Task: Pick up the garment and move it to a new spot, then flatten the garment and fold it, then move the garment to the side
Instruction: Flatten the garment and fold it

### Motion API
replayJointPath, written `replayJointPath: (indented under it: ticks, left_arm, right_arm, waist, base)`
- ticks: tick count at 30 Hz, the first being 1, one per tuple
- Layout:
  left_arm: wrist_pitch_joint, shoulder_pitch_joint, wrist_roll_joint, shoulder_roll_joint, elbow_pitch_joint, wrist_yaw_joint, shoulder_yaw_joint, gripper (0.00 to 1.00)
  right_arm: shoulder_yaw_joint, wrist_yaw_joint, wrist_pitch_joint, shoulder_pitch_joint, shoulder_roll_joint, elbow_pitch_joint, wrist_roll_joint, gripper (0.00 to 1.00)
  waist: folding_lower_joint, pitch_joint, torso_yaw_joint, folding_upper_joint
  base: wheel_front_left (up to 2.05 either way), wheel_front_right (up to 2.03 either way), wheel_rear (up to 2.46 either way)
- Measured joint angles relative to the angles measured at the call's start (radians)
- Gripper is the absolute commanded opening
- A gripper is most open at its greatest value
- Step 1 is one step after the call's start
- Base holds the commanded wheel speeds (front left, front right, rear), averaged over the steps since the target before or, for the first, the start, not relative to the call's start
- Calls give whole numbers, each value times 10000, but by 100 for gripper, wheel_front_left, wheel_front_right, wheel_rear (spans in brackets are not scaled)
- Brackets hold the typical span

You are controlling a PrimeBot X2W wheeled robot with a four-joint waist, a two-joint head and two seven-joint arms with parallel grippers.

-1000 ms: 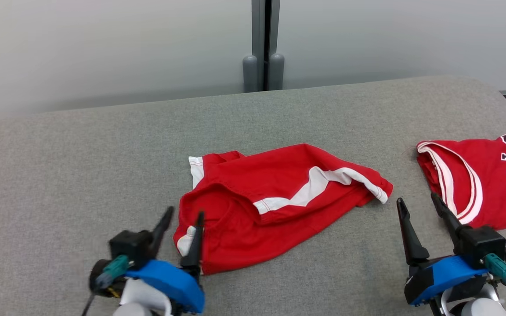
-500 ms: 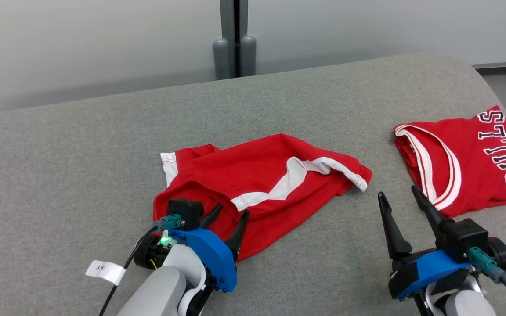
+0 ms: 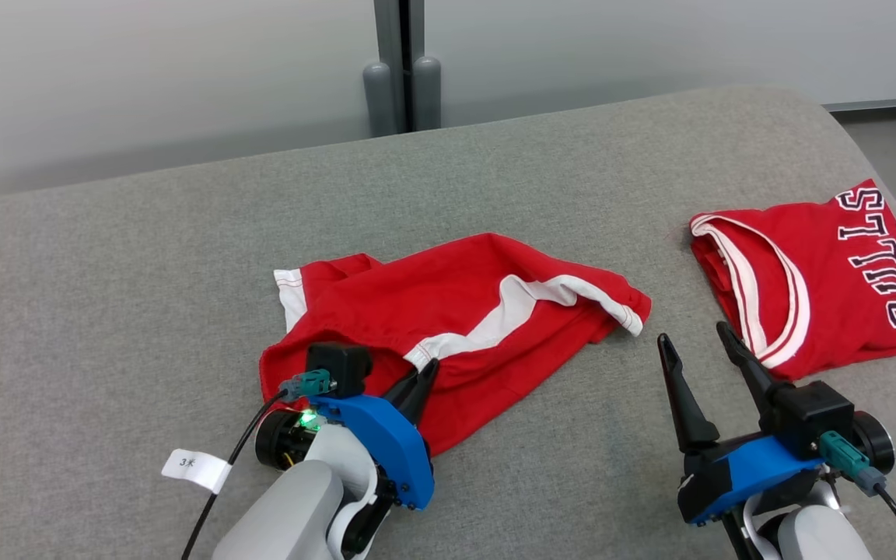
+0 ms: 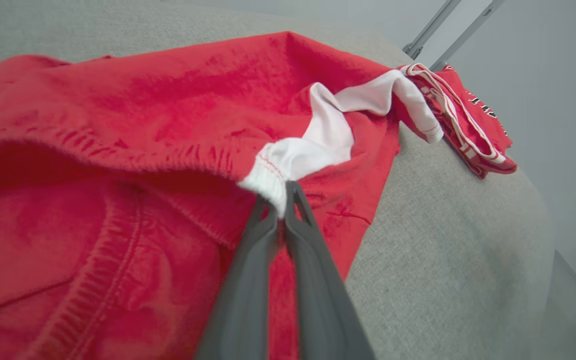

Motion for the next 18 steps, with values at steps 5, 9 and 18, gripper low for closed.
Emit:
replayJointPath:
  ticks: [5,9,18]
  left_arm:
    - [-40,283,-441,560,-228,-27,-341,0]
    - [128,663,-491,1337,-606,-27,-456,0]
    - [-113,1618,-107,2552,-1975,1034,-270,9]
  right_arm:
    - [-38,0,-10,12,4,31,71,100]
    - [-102,0,8,88,4,46,69,100]
    - [-201,0,125,317,4,-65,67,100]
  waist:
    - [0,-132,323,0]
    - [0,-269,626,0]
    - [0,-483,1158,0]
  base:
    - [0,0,0]
    - [0,0,0]
    - [0,0,0]
